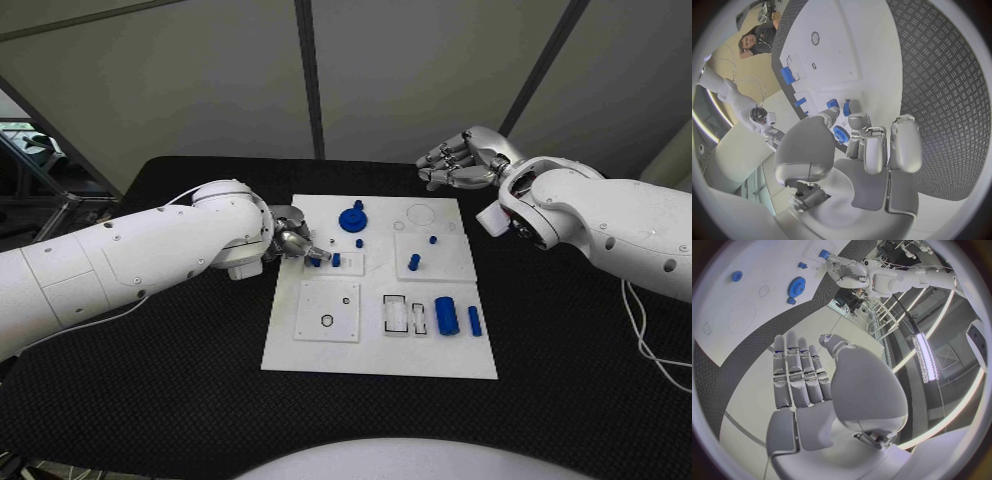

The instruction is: Assemble the parts on the task board

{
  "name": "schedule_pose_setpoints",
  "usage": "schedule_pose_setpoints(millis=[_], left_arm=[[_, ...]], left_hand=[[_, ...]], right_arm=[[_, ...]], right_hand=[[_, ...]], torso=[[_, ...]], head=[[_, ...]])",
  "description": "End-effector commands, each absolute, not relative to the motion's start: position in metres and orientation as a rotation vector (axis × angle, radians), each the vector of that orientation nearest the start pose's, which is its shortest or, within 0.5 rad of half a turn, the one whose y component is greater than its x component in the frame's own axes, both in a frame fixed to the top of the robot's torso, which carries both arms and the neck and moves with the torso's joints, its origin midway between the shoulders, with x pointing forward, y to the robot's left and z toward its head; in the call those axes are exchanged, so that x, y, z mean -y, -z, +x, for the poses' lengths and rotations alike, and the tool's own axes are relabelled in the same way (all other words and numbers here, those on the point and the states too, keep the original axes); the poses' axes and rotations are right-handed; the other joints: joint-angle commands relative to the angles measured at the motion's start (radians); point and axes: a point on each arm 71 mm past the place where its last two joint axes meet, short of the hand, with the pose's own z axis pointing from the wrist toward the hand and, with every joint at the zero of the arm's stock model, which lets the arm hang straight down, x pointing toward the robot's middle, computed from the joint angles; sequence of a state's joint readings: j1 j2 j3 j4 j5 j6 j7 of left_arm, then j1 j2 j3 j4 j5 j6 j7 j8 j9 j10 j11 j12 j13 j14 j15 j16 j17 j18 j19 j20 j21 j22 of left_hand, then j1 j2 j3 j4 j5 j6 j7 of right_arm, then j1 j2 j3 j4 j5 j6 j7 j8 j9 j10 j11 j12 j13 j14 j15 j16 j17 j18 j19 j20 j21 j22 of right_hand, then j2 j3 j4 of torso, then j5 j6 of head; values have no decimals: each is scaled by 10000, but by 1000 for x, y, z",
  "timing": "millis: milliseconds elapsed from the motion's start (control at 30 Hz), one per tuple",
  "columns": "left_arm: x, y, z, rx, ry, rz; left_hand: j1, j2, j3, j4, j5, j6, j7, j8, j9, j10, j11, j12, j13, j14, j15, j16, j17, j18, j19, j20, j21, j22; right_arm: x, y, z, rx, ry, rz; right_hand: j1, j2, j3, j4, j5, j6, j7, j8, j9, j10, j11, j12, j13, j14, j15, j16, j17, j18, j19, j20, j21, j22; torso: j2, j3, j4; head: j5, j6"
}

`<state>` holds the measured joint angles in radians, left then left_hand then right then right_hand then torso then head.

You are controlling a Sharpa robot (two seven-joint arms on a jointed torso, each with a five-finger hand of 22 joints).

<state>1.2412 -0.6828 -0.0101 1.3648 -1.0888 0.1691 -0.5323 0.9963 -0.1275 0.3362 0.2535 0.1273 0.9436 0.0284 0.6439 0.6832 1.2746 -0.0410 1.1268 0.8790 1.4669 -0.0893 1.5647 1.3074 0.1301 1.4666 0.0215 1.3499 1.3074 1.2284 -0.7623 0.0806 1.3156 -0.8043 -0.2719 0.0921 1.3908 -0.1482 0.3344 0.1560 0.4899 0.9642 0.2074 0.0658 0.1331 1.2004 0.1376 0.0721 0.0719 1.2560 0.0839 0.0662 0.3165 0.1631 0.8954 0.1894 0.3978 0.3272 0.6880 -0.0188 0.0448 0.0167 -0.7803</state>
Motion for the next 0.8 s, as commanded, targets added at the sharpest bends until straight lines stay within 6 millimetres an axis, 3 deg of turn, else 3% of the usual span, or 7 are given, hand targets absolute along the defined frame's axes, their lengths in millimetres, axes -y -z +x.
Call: schedule_pose_setpoints(millis=[33,800], left_arm=[[-184,206,513,-22850,3981,-1722],[-189,195,515,-22486,4148,-1976]], left_hand=[[-79,0,-124,21,-46,72,-18,36,16,39,5,14,-28,1026,-72,31,2593,-761,298,-84,27,662],[-64,21,-261,73,-39,60,-19,34,17,16,6,-8,-63,1019,-72,14,2569,-756,290,-85,1,645]], right_arm=[[224,139,541,-15809,-10467,4346],[222,140,541,-15830,-10504,4324]], right_hand=[[-78,-10,36,10,33,-41,8,28,8,-59,-22,65,-15,-74,4,-19,-8,169,13,81,-59,-9],[-80,-12,35,10,33,-41,8,28,8,-59,-21,65,-15,-75,4,-19,-9,169,13,82,-60,-9]], torso=[[-1,-1,6],[2,-3,6]], head=[[21,0],[52,-5]])
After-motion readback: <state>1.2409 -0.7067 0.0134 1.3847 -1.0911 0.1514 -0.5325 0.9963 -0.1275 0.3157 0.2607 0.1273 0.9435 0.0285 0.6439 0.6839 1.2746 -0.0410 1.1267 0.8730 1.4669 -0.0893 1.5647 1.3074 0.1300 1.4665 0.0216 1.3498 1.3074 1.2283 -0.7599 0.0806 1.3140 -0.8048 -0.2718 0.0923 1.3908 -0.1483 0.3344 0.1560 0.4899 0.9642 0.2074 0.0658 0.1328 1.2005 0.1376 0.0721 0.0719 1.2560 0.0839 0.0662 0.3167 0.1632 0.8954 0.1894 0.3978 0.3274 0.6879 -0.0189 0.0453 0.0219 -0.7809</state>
